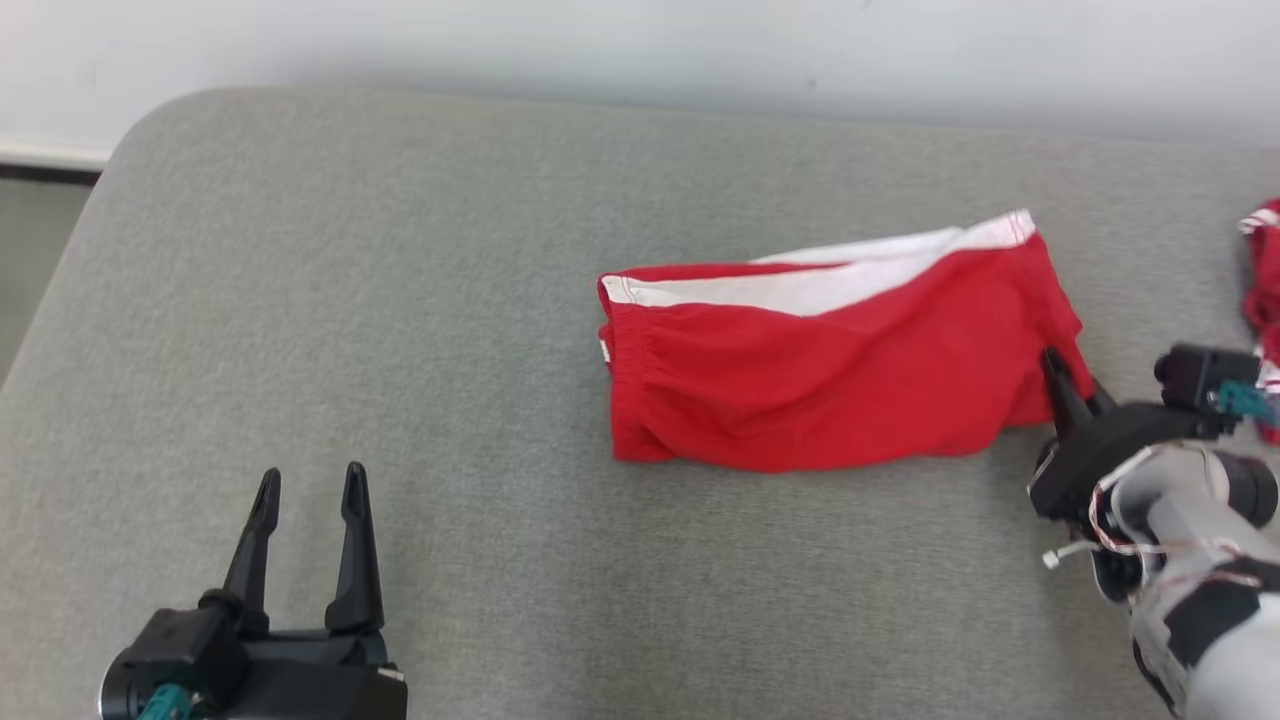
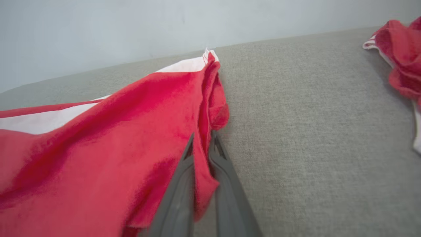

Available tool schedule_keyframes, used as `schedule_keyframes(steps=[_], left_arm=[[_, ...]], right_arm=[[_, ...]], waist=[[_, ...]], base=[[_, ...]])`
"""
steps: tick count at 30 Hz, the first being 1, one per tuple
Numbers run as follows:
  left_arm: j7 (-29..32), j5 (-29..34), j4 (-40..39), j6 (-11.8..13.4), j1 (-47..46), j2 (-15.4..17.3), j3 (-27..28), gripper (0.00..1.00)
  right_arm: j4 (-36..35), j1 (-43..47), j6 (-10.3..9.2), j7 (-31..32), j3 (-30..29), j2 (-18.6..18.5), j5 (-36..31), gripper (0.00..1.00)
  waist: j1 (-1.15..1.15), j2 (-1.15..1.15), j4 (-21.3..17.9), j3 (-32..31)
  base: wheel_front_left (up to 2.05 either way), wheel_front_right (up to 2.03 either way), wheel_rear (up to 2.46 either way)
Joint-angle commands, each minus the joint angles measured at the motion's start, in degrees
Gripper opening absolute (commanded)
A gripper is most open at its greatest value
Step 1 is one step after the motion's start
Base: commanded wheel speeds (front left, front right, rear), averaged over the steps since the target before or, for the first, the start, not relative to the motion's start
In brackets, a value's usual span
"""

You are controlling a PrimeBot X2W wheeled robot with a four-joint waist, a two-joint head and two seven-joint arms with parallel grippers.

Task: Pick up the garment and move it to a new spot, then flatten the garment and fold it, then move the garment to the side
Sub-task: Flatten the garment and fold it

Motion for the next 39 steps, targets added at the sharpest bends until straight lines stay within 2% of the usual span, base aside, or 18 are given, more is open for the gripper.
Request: schedule_keyframes(steps=[1,9,17,27,32,39], left_arm=[[-0.15,0.36,0.15,0.07,1.41,0.08,0.35,1.00],[-0.15,1.37,-0.96,0.07,3.37,0.11,0.60,1.00],[-0.15,1.04,-0.95,0.07,2.47,0.31,0.74,1.00],[-0.15,1.92,-0.86,0.07,4.00,0.44,2.63,1.00],[-0.15,2.53,-0.21,0.07,4.47,0.46,2.92,1.00],[-0.15,3.00,0.22,0.07,4.07,0.45,3.07,1.00]], right_arm=[[-1.80,2.62,-0.17,-0.30,0.20,-1.10,1.32,0.00],[-9.12,12.15,-0.17,-1.10,-1.74,-6.50,5.66,0.00],[-11.26,13.31,-0.17,-1.46,-3.68,-7.23,5.57,0.00],[-19.14,11.09,-0.17,-2.04,-4.42,-4.55,-3.40,0.00],[-25.83,12.28,-0.17,-1.71,-3.85,-0.90,-8.77,0.00],[-32.62,14.59,-0.17,2.06,-3.16,4.65,-15.63,0.00]], waist=[[0.01,0.00,-2.49,-2.34],[0.01,0.00,-5.18,-3.46],[0.01,0.00,-6.02,-3.00],[0.01,0.00,-5.99,-4.46],[0.01,0.00,-5.13,-4.99],[0.01,0.00,-3.18,-4.92]], base=[[0.00,0.00,0.00],[0.00,0.00,0.00],[0.00,0.00,0.00],[0.00,0.00,0.00],[0.00,0.00,0.00],[0.00,0.00,0.00]])
